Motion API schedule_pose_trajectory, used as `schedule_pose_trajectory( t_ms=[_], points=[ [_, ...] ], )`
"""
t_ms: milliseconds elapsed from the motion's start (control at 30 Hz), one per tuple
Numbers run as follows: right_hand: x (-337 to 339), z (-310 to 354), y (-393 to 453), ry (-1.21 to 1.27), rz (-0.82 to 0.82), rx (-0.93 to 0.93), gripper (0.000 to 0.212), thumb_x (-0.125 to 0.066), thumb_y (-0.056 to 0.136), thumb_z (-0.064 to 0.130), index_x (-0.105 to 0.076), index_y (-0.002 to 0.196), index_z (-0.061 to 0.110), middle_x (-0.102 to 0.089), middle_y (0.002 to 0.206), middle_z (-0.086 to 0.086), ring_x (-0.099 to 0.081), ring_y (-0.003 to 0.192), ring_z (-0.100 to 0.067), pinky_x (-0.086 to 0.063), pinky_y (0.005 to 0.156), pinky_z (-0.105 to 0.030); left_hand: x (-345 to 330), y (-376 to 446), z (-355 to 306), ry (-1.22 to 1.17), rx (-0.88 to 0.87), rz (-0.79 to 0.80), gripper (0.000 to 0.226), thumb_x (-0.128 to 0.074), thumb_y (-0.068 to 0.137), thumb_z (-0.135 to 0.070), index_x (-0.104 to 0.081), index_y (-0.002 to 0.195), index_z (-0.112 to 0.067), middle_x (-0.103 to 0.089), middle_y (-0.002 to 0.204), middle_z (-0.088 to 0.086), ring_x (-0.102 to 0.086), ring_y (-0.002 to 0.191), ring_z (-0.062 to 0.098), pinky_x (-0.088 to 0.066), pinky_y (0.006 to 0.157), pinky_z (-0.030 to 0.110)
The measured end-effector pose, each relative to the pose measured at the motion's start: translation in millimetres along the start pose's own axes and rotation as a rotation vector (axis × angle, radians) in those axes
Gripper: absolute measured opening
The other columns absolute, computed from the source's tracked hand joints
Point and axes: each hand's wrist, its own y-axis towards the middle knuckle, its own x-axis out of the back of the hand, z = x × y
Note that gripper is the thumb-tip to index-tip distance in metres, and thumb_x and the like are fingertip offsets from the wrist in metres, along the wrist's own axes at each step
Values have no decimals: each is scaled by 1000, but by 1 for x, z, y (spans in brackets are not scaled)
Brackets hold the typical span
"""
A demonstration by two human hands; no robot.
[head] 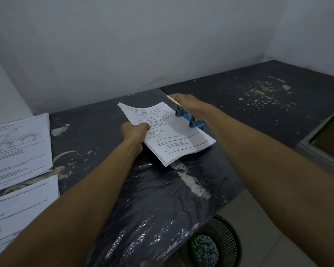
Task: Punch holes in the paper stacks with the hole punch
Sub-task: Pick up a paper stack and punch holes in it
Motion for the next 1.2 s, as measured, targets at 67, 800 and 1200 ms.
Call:
schedule_pose_trajectory(
  t_ms=[67,800,1200],
  points=[
    [0,0,0,-8,6,-6,44,-37,106,6,-40,149,17,-47,145,-15,-50,123,-36,-40,89,-34,-1,0,1,5,-5,5,20,-73,79,5,-66,81,-13,-70,82,-1,-71,74,18,-58,52,26],
    [-5,4,-5,-11,4,5,36,-33,108,21,-45,141,14,-53,135,-16,-50,100,-24,-37,82,-33,1,10,14,48,-39,35,20,-72,80,2,-69,85,-17,-72,88,-2,-73,81,21,-63,70,38],
    [-20,9,-12,-119,-56,4,45,-17,107,29,-50,128,6,-54,127,-14,-53,103,-29,-41,85,-38,2,12,15,60,-48,50,22,-71,80,2,-67,79,-20,-72,83,-5,-73,77,18,-62,61,33]
  ],
)
